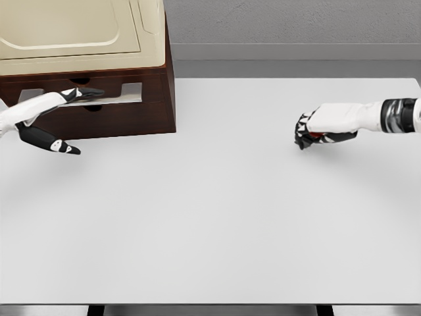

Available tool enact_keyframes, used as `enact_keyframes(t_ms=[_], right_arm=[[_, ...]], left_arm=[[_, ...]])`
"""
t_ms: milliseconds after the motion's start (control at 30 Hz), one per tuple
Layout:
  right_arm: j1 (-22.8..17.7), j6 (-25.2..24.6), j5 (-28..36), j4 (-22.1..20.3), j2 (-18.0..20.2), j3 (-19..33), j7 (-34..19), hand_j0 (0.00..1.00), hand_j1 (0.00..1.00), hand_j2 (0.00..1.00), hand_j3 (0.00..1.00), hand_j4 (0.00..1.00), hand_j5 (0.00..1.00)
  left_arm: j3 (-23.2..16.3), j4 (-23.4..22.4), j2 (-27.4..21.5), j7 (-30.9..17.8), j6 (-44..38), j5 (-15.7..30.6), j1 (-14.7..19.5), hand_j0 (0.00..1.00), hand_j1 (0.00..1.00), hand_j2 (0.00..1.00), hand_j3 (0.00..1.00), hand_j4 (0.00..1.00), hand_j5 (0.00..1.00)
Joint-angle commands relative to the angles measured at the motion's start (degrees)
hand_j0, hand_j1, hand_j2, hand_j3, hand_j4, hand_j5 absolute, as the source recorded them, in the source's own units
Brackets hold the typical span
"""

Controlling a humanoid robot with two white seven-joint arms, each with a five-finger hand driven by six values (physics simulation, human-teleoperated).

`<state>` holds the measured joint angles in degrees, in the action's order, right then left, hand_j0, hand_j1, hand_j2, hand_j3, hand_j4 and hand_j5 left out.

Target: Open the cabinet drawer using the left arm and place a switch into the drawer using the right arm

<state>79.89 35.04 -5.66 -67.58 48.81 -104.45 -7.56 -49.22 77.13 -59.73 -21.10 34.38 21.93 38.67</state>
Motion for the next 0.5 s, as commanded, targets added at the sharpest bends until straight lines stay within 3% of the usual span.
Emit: enact_keyframes(t_ms=[0, 467], right_arm=[[0.0, -0.04, 0.3, -1.16, -0.03, 1.53, -0.17, 0.47, 0.47, 0.47, 0.47, 0.47, 0.47], [1.49, -0.04, 0.3, -12.76, 0.76, 6.9, -1.31, 0.47, 0.47, 0.47, 0.47, 0.47, 0.47]], left_arm=[[-0.09, 0.47, -0.21, -0.69, -0.01, 0.13, 0.0, 1.0, 1.0, 1.0, 1.0, 1.0, 1.0], [-0.27, 2.32, -3.64, -2.36, -0.37, 0.39, -0.27, 1.0, 1.0, 1.0, 1.0, 1.0, 1.0]])
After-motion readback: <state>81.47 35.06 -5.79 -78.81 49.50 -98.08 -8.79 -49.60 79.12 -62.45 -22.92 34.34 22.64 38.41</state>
